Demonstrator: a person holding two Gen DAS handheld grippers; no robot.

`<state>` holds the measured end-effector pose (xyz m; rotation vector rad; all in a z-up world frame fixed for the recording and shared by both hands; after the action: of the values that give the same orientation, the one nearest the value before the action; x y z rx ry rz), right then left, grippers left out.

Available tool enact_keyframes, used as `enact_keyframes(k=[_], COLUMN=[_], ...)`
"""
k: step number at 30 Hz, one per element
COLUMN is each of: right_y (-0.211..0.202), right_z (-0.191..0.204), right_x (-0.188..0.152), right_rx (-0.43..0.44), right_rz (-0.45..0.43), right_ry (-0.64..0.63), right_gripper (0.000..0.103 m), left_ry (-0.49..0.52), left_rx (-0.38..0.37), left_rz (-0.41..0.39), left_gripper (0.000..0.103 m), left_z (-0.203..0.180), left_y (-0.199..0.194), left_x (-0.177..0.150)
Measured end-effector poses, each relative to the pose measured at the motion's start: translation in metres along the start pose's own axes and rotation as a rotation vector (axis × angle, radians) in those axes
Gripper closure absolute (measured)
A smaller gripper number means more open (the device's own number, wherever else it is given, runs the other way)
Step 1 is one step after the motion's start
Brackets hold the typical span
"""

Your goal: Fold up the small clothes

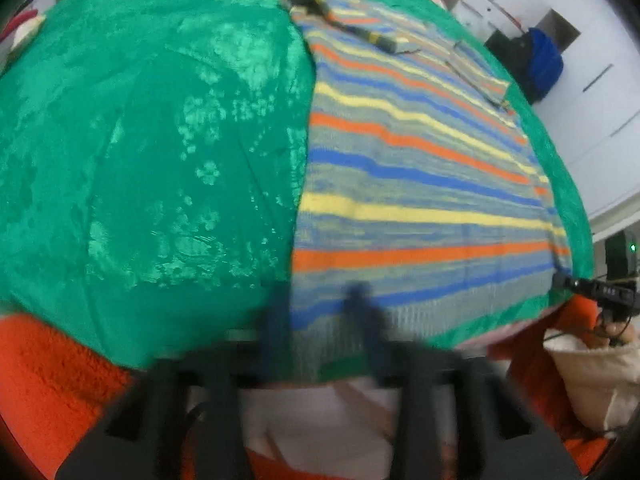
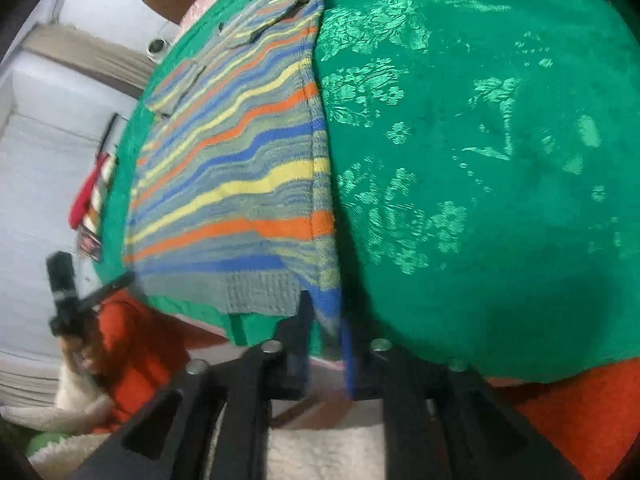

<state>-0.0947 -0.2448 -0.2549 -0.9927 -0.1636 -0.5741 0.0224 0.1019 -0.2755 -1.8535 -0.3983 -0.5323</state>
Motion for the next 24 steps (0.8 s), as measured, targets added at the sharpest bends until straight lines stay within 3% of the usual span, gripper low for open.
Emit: enact_keyframes(k=[1,2,7,9,12,17,19,21,24], right_y=[0.003,0.002,-0.039,-0.045,-0.017,0.004,0.001,-0.007,-0.036], right_z=[0.001,-0.002,0.002,-0.001,-0.025,-0.035,-0.033,-0.034,-0.043], right_x=[0.001,0.002,0.005,0.003,-0.01,-0.013,-0.014,-0.016,-0.009], right_rx=[0.007,-0.012,-0.109,-0.127,-0.192,-0.222,-0.209,-0.204,-0.263], right_rz=[-0.001,-0.006,-0.006,0.0,0.046,0.057,0.051,0.065,0.043], right_ry=[-0.01,-0.02,-0.083,-0.073,-0.05,-0.046,-0.048,-0.022,-0.05], right_gripper=[0.089,0.099,0.099,0.1,0.1,0.1,0.098,0.084,0.059], left_ry=[-0.022,-0.032,0.034,0.056,0.052,0.064,0.047,0.051,0.09], left_rx=[0.014,0.024,0.092,0.12,0.161,0.168,0.167,0.217,0.264], left_rz=[0.012,0.011,0.001,0.029,0.048,0.032,0.027,-0.006,-0.138], left_gripper=[0.101,0.102,0.102,0.102,0.102,0.095,0.079,0.046,0.024], left_z=[0.003,0.006,0.007,0.01,0.018,0.016,0.017,0.022,0.02], left_y=[0.004,0.003,-0.026,-0.017,0.008,0.004,-0.003,-0.022,-0.06], left_x=[-0.001,0.0,-0.001,-0.008,-0.018,-0.015,-0.015,-0.007,0.021])
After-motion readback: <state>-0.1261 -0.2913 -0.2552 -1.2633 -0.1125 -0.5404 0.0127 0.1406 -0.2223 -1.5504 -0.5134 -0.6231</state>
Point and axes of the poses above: each gripper's, at about its wrist camera, not at the fingertips, and y roughly the way its jaws point, z to its left, x to its top, the point moved 9 cm from there along y, roughly the way its jaws point, and after that the axes turned 15 degrees about -z, right-handed, at the moved point
